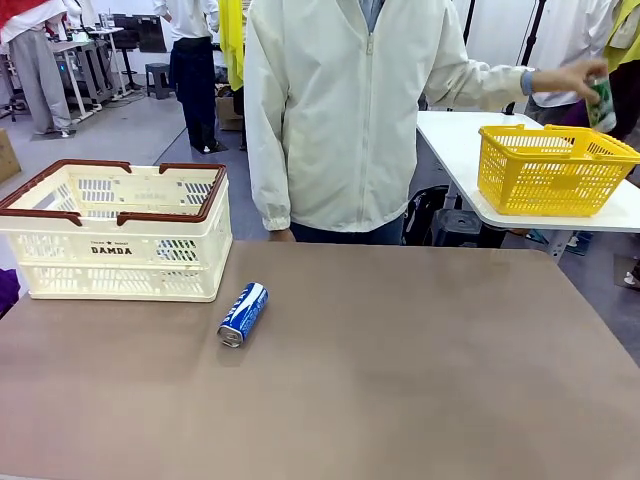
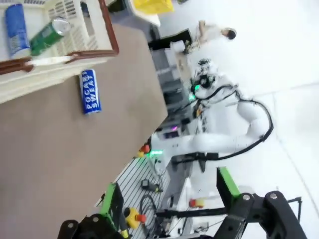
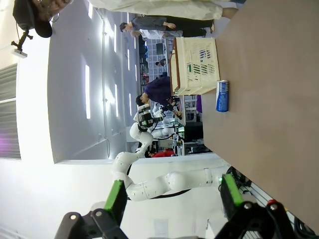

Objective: Place the drinks into the Shopping basket.
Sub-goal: Pick up one drink and place it into the Shopping basket.

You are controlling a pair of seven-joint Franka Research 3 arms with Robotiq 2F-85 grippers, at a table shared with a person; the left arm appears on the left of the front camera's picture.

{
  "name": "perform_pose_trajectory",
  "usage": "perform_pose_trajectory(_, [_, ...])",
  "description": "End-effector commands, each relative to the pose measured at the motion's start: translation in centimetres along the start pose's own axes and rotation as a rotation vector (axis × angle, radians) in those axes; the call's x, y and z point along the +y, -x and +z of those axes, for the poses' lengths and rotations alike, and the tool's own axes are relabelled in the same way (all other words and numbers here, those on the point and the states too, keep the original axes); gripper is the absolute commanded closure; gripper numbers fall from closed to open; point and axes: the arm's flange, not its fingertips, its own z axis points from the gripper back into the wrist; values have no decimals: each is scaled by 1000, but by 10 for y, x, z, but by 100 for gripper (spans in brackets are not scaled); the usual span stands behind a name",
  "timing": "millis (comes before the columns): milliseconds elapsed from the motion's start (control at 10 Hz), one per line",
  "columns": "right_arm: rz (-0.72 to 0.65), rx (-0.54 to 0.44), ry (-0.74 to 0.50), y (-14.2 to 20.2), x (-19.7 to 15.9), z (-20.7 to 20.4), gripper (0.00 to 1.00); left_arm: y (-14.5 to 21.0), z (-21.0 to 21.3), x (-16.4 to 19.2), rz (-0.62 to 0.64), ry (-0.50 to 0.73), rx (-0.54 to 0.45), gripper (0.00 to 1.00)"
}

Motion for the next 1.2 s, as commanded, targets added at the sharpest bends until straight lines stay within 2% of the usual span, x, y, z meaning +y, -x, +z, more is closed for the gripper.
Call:
perform_pose_trajectory(0, [-4, 9, 0, 1, 4, 1, 0, -16, -15, 12, 21, 32, -53, 0])
perform_pose_trajectory(100, [-4, 9, 0, 1, 4, 1, 0, 0, 0, 0, 0, 0, 0, 0])
perform_pose_trajectory(1100, [-4, 9, 0, 1, 4, 1, 0, -3, -2, 2, 1, 6, -13, 0])
